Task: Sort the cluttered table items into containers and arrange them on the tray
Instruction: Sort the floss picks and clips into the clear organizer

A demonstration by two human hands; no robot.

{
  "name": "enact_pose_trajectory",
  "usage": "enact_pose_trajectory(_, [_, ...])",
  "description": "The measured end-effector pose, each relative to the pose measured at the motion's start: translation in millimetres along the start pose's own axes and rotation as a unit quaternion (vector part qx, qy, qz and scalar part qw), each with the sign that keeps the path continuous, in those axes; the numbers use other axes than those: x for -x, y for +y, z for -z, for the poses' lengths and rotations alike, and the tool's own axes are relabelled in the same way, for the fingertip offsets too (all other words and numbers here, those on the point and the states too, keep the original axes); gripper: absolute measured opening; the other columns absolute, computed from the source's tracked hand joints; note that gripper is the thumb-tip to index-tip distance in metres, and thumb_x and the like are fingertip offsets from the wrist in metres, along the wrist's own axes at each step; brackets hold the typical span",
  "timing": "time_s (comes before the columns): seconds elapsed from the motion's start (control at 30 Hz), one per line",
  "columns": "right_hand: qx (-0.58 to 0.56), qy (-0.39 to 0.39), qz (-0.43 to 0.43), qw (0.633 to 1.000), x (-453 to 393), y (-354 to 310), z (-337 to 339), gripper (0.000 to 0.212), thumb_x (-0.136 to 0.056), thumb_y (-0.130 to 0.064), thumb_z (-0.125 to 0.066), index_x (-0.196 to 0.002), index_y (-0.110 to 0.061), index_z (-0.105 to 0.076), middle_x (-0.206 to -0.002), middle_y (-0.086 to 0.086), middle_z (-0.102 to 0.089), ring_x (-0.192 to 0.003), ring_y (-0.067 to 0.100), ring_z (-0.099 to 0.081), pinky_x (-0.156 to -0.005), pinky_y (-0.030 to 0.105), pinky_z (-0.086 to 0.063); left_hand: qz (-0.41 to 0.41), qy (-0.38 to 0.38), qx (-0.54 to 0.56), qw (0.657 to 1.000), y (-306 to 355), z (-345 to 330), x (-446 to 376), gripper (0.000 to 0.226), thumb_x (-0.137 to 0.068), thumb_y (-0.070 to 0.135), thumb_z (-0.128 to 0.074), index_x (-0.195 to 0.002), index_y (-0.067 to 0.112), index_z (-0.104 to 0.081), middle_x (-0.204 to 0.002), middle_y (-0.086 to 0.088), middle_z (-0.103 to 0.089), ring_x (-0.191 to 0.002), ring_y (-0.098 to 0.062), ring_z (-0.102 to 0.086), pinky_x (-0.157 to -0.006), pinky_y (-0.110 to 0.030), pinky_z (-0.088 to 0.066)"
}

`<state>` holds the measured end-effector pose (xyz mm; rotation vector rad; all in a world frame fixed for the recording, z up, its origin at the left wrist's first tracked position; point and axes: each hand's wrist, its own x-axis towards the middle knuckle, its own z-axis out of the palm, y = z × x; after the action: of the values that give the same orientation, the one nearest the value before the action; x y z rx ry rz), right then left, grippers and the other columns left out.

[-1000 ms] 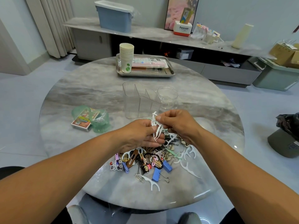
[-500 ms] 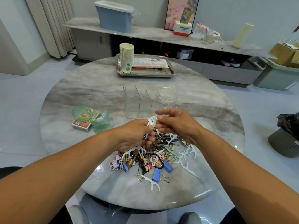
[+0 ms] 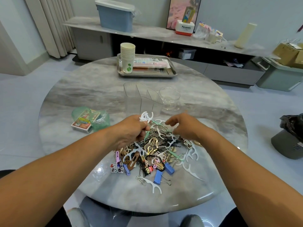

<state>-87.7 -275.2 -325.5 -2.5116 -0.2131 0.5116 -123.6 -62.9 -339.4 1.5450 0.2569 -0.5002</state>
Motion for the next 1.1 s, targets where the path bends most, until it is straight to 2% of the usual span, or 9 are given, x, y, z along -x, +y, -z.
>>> enact_pose_trajectory(0.1, [0.074,-0.071,-0.014,0.995,-1.9,4.2,1.2,0.069,-0.081,-0.012,-0.083,-0.141,-0.032,-0.056,-0.140,0.003,-0.055,-0.107,0.016,-0.057,-0.084,0.027,-0.046,0.001,0.018,-0.016,1.000,-0.3,4.0,-3.3,0.020,-0.104,0.004,-0.041,-0.113,0.010,-0.058,-0.072,-0.002,-0.049,-0.050,-0.007,-0.040,-0.048,-0.022,-0.036])
enact_pose_trajectory(0.2, [0.086,-0.082,0.005,0.993,-5.9,3.5,-6.8,0.081,-0.075,-0.035,-0.089,-0.146,-0.036,-0.050,-0.145,0.003,-0.051,-0.115,0.016,-0.054,-0.090,0.029,-0.041,0.000,0.032,-0.010,0.999,1.4,0.0,-5.8,0.019,-0.102,0.006,-0.044,-0.112,0.007,-0.060,-0.069,-0.001,-0.044,-0.051,-0.009,-0.037,-0.048,-0.023,-0.032])
enact_pose_trajectory(0.37, [0.124,0.040,-0.014,0.991,-10.2,-6.6,-37.9,0.088,-0.072,-0.078,-0.070,-0.144,-0.031,-0.052,-0.140,0.006,-0.057,-0.126,0.026,-0.056,-0.103,0.045,-0.049,-0.004,0.069,0.008,0.998,3.5,-3.9,-6.8,0.008,-0.104,0.014,-0.050,-0.108,0.009,-0.055,-0.070,-0.001,-0.042,-0.056,-0.012,-0.036,-0.053,-0.026,-0.033])
enact_pose_trajectory(0.47, [0.166,0.075,-0.040,0.982,-12.9,-10.2,-43.9,0.072,-0.075,-0.069,-0.075,-0.132,-0.026,-0.061,-0.128,0.003,-0.062,-0.116,0.025,-0.059,-0.097,0.044,-0.051,0.000,0.063,0.010,0.998,2.6,-0.7,-5.2,0.006,-0.104,0.013,-0.049,-0.107,0.009,-0.054,-0.071,-0.002,-0.044,-0.057,-0.012,-0.037,-0.054,-0.026,-0.033])
enact_pose_trajectory(0.63, [0.075,0.038,-0.056,0.995,-17.7,-10.8,-35.6,0.029,-0.083,-0.033,-0.083,-0.108,-0.021,-0.074,-0.103,0.000,-0.073,-0.096,0.021,-0.067,-0.091,0.042,-0.056,0.007,0.034,0.014,0.999,-0.7,2.9,-4.4,0.011,-0.106,0.015,-0.048,-0.114,0.010,-0.054,-0.070,0.000,-0.055,-0.053,-0.009,-0.042,-0.051,-0.023,-0.038])
enact_pose_trajectory(0.73, [0.062,0.056,-0.051,0.995,-19.0,-9.6,-32.3,0.013,-0.087,-0.030,-0.080,-0.098,-0.022,-0.078,-0.088,-0.003,-0.074,-0.086,0.019,-0.069,-0.089,0.043,-0.057,0.006,0.032,0.019,0.999,-0.7,4.4,-6.3,0.014,-0.105,0.013,-0.049,-0.117,0.009,-0.055,-0.067,0.002,-0.059,-0.051,-0.007,-0.045,-0.048,-0.021,-0.040])
enact_pose_trajectory(0.9, [0.080,0.058,-0.034,0.995,-21.1,-10.1,-13.9,0.025,-0.098,-0.043,-0.064,-0.109,-0.025,-0.077,-0.093,-0.005,-0.075,-0.086,0.017,-0.067,-0.092,0.041,-0.053,0.012,0.046,0.027,0.999,1.5,5.7,-4.4,0.015,-0.102,0.005,-0.050,-0.114,0.010,-0.058,-0.076,-0.003,-0.061,-0.055,-0.009,-0.050,-0.047,-0.021,-0.043])
enact_pose_trajectory(1.0, [0.143,0.060,0.061,0.986,-23.5,-14.8,-10.2,0.030,-0.102,-0.044,-0.055,-0.118,-0.026,-0.074,-0.083,-0.010,-0.068,-0.071,0.010,-0.058,-0.069,0.030,-0.046,0.009,0.056,0.031,0.998,4.7,8.9,-1.9,0.014,-0.102,0.004,-0.049,-0.112,0.010,-0.057,-0.079,-0.005,-0.061,-0.058,-0.011,-0.049,-0.049,-0.021,-0.043])
enact_pose_trajectory(1.1, [0.231,0.037,0.184,0.955,-28.5,-20.6,-20.5,0.033,-0.104,-0.038,-0.052,-0.134,-0.035,-0.064,-0.118,-0.002,-0.065,-0.102,0.018,-0.056,-0.087,0.038,-0.046,0.004,0.068,0.022,0.997,6.9,14.6,0.8,0.016,-0.101,0.002,-0.050,-0.114,0.009,-0.057,-0.082,-0.007,-0.061,-0.060,-0.012,-0.049,-0.052,-0.023,-0.043])
